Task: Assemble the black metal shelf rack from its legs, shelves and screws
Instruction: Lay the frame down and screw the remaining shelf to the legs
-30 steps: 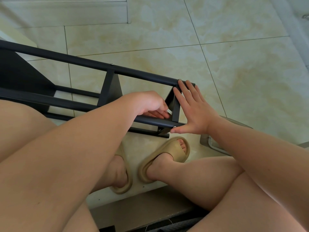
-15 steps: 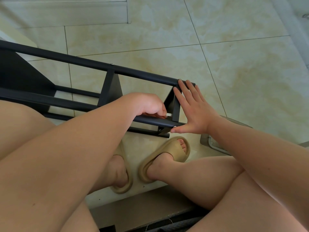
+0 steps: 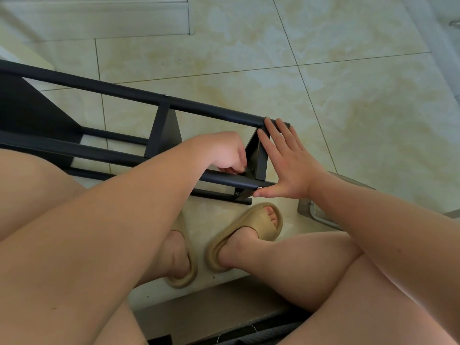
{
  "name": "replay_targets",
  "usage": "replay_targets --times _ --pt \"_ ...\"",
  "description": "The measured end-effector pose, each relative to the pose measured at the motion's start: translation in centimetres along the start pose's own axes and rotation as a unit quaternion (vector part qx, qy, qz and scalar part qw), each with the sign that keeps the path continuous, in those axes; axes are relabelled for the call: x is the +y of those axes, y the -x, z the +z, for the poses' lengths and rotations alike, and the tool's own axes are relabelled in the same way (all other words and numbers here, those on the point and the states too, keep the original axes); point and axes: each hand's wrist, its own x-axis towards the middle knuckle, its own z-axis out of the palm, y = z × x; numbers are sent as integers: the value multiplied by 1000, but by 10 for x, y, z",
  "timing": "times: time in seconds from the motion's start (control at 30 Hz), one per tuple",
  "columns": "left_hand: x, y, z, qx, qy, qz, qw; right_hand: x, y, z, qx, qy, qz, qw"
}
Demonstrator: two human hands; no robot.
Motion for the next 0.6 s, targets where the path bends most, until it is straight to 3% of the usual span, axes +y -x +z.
replay_targets --times 0.13,0.3,0.6 --pt "9 -3 4 3 -27 1 1000 1 0 0 1 -1 -1 1000" --pt "10 -8 15 -5 216 -84 973 0 -1 1 0 -1 -1 1000" --pt "8 -10 17 20 378 -106 920 0 -1 2 5 0 -1 1000"
